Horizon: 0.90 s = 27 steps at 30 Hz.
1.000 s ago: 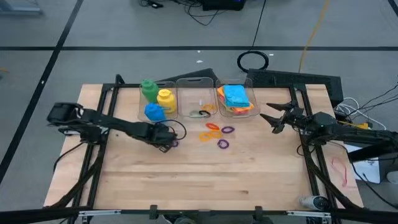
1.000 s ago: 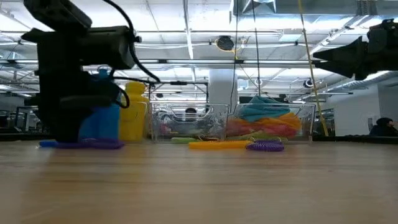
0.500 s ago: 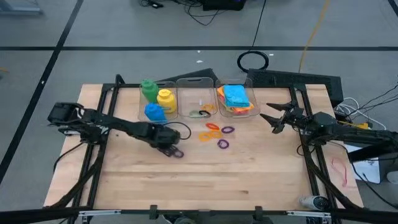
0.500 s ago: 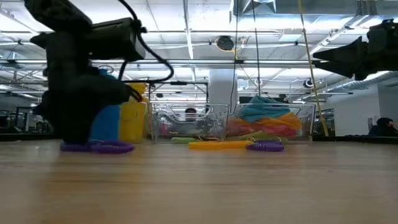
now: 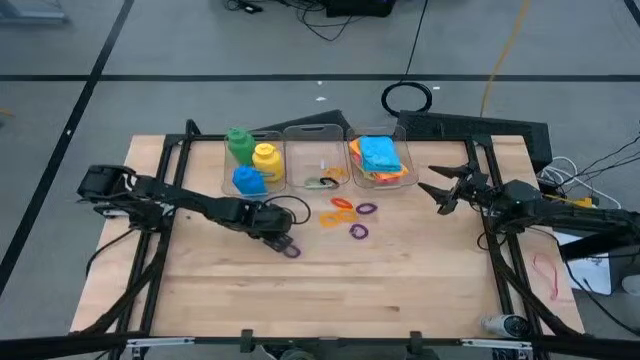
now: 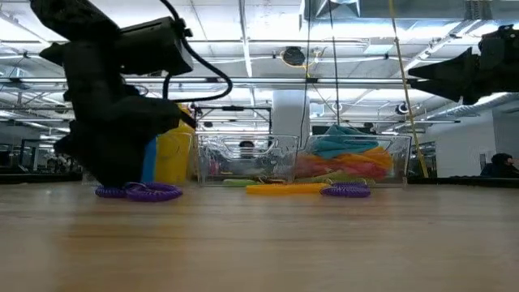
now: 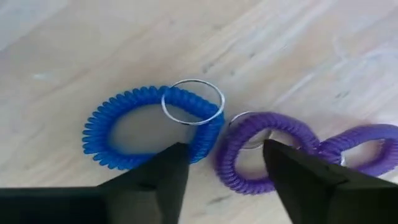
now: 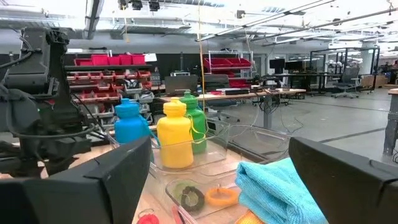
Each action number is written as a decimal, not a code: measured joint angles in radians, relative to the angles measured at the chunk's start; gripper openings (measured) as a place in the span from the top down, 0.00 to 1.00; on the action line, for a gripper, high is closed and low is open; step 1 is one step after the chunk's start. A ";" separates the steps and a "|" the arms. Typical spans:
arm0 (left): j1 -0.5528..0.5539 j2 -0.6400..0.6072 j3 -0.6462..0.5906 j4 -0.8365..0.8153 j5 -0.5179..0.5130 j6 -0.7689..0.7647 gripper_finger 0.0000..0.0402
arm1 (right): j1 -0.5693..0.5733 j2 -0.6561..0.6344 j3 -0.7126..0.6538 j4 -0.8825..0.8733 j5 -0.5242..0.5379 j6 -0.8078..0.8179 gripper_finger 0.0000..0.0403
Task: Pick & Place Sports Items
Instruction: Put the purple wrist coil into the middle transparent container
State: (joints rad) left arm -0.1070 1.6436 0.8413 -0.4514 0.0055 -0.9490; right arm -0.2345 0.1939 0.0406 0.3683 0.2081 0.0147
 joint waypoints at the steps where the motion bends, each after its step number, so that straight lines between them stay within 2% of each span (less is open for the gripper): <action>1: 0.000 0.000 0.000 0.007 0.000 0.001 0.52 | 0.000 0.000 0.000 0.000 0.000 0.000 0.28; 7: 0.001 -0.001 0.000 0.017 0.020 0.004 0.34 | 0.000 0.000 0.000 0.000 0.000 0.000 0.28; 12: 0.010 -0.003 0.001 0.022 0.066 -0.005 0.24 | 0.000 0.000 0.000 0.000 0.000 0.000 0.28; 18: 0.009 -0.001 0.000 0.100 0.132 0.005 0.20 | 0.000 0.000 0.000 0.000 0.000 0.000 0.28; 27: -0.017 -0.001 0.000 0.192 0.137 0.039 0.20 | 0.000 0.000 0.000 0.000 0.000 0.000 0.28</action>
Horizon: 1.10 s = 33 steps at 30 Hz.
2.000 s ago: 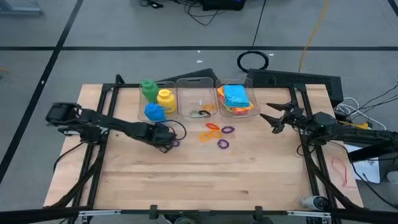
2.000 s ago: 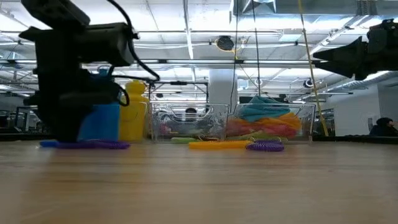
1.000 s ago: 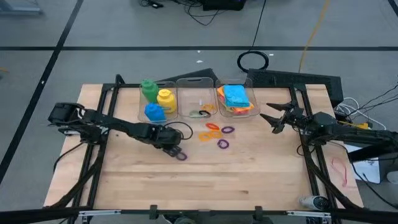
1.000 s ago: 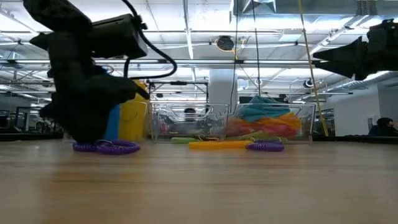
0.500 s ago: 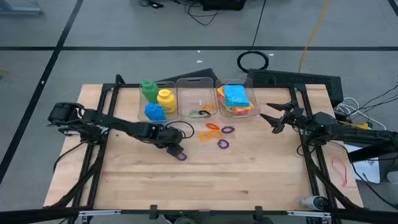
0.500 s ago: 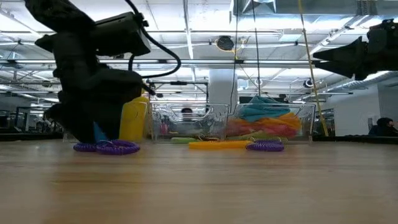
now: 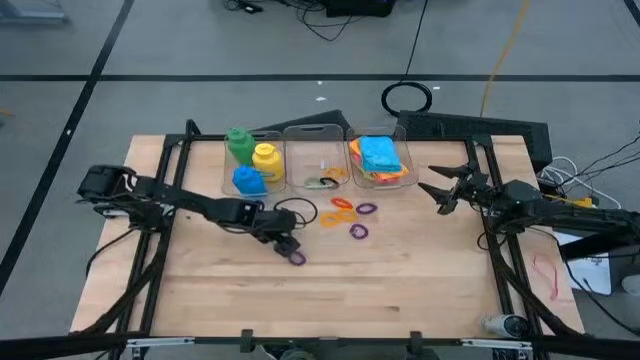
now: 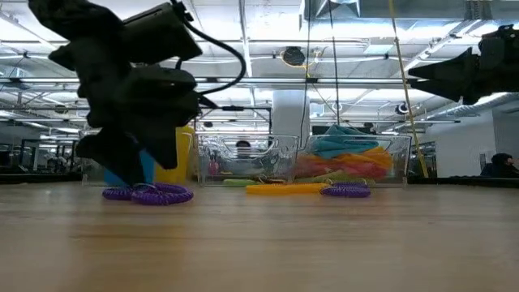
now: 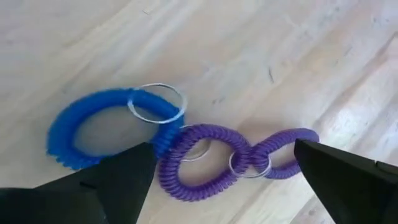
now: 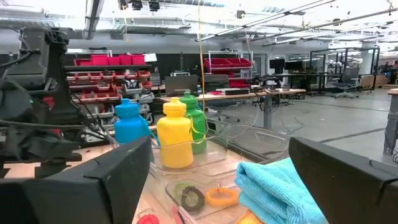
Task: Pick & Place Sports Items
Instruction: Put the purple wrist coil into the middle transparent container
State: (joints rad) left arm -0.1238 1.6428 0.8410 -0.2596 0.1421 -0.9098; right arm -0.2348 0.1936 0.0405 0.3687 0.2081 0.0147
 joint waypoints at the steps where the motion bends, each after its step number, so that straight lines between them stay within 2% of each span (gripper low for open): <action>1: -0.002 0.000 0.000 0.001 0.000 0.002 0.20 | 0.000 0.000 0.000 0.000 0.000 0.000 0.28; 17: -0.025 0.000 0.103 -0.001 -0.004 0.148 0.21 | 0.000 0.000 0.000 0.000 0.000 0.000 0.28; 28: -0.118 0.006 0.103 -0.037 -0.104 0.051 0.21 | 0.000 0.000 0.000 0.000 0.000 0.000 0.28; 33: -0.134 0.065 0.103 -0.025 -0.100 0.017 0.21 | 0.000 0.000 0.000 0.000 0.000 0.000 0.28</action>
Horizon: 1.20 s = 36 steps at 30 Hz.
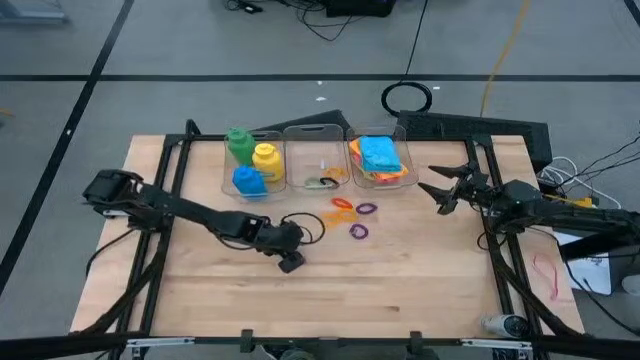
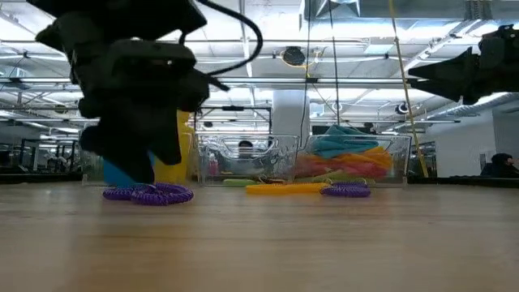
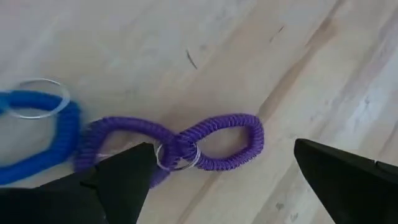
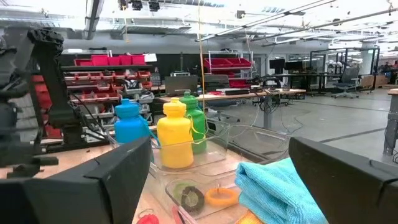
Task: Pick & Place Sports Items
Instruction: Put the purple wrist coil into the middle transparent container
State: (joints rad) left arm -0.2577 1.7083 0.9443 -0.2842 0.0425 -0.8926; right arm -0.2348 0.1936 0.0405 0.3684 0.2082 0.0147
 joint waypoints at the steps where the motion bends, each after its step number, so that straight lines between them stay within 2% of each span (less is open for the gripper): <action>1: 0.000 0.014 0.000 0.008 0.008 0.000 0.21 | 0.000 0.000 0.000 0.000 0.000 0.000 0.28; 6: 0.000 0.065 0.001 0.054 0.052 0.009 0.21 | 0.000 0.000 0.000 0.000 0.000 0.000 0.28; 9: 0.000 0.079 0.004 0.066 0.054 0.020 0.26 | 0.000 0.000 0.000 0.000 0.000 0.000 0.28; 13: 0.005 0.082 0.003 0.063 0.054 0.026 0.37 | 0.000 0.000 0.000 0.000 0.000 0.000 0.28; 22: 0.024 0.083 0.000 0.054 0.056 0.031 0.71 | 0.000 0.000 0.000 0.000 0.000 0.000 0.28; 31: 0.059 0.083 0.001 0.065 0.090 0.033 0.97 | 0.000 0.000 0.000 0.000 0.000 0.000 0.28; 36: 0.075 0.083 0.001 0.083 0.117 0.021 0.97 | 0.000 0.000 0.000 0.000 0.000 0.000 0.28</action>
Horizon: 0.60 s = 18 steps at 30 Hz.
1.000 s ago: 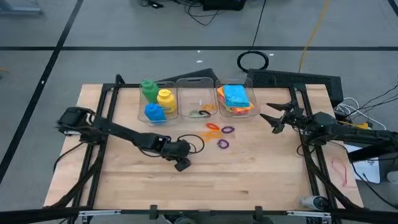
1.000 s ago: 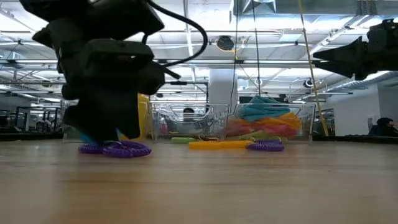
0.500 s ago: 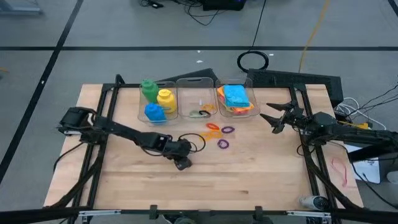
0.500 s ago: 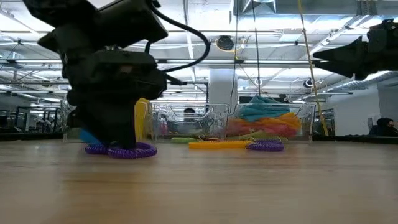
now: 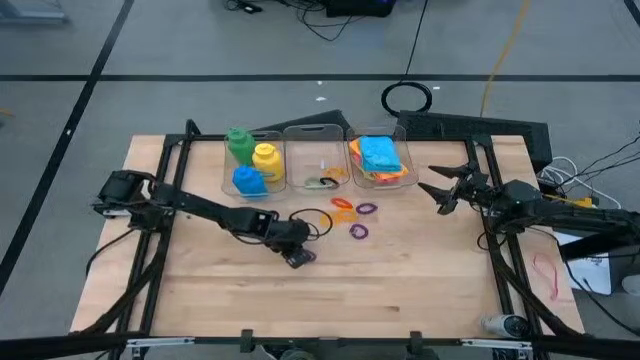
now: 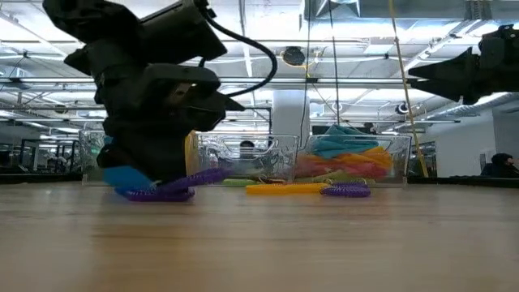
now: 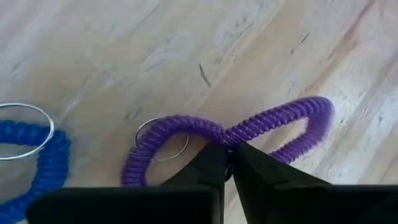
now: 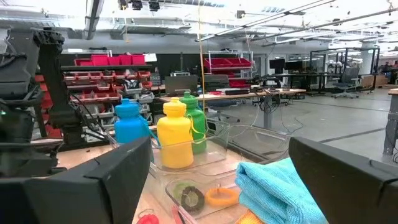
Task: Pick & Place Sports Items
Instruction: Put the purple wrist coil into the middle transparent container
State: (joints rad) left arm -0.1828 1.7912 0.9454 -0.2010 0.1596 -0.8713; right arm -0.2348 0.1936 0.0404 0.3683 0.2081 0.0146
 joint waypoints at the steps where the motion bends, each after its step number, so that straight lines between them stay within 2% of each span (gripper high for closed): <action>1: 0.002 0.000 0.000 0.007 0.000 -0.001 0.97 | 0.000 0.000 0.000 0.000 0.000 0.000 0.28; 7: 0.005 -0.052 -0.002 0.028 -0.024 0.008 0.99 | 0.000 0.000 0.000 0.000 0.000 0.000 0.28; 18: -0.037 -0.271 -0.002 0.052 -0.291 0.149 0.98 | 0.000 0.000 0.000 0.000 0.000 0.000 0.28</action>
State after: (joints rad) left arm -0.2197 1.5201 0.9436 -0.1492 -0.1316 -0.7222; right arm -0.2348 0.1936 0.0402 0.3687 0.2084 0.0143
